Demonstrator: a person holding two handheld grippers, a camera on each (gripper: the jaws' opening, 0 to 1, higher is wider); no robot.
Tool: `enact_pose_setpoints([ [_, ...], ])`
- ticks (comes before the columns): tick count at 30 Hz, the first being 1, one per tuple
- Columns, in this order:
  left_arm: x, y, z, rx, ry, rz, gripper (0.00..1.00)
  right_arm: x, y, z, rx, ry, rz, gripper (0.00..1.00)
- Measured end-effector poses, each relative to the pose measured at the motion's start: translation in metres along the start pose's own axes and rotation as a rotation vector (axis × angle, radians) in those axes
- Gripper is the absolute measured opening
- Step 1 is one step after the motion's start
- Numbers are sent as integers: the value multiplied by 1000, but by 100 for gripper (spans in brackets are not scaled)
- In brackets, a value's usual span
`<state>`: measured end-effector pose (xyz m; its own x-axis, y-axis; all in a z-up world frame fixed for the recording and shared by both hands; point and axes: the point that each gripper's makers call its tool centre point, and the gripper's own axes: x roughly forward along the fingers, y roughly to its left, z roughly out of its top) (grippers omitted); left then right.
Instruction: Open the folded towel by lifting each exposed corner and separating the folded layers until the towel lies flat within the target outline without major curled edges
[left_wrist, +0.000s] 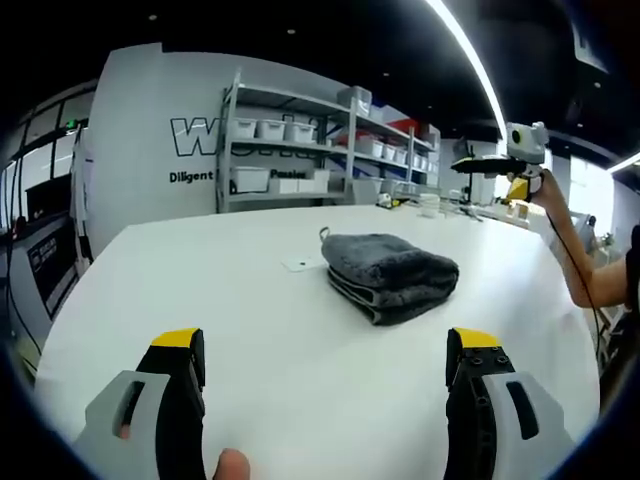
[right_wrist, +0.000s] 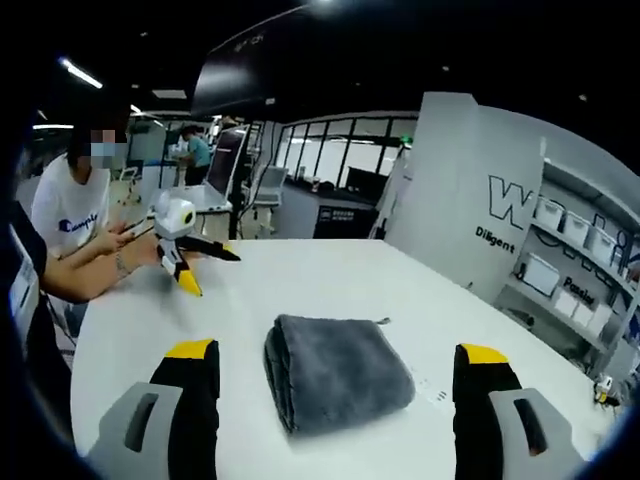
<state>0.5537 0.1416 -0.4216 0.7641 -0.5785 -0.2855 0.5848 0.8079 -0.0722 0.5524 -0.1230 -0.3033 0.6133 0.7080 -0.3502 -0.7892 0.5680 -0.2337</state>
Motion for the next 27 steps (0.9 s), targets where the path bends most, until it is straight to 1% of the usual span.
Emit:
enact_pose_setpoints([
  [6,0,0,-1,1,2,2,99,23,9,6,-42,37,16,97],
  [9,0,0,-1,-1,4,1,99,32,14,12,-64,35,21,95],
  [13,1,0,-2,2,10,2,99,43,22,14,-87,43,36,89],
  [15,0,0,-2,3,9,1,99,49,27,13,-105,61,46,85],
  [18,1,-1,-2,4,10,0,99,58,33,14,-147,75,46,80],
  [20,1,0,-2,4,11,1,99,65,38,15,-172,82,49,74],
  [23,0,0,-1,4,9,0,99,77,47,17,-197,86,71,66],
  [27,0,-1,-1,5,9,-1,99,92,56,13,-221,109,88,65],
])
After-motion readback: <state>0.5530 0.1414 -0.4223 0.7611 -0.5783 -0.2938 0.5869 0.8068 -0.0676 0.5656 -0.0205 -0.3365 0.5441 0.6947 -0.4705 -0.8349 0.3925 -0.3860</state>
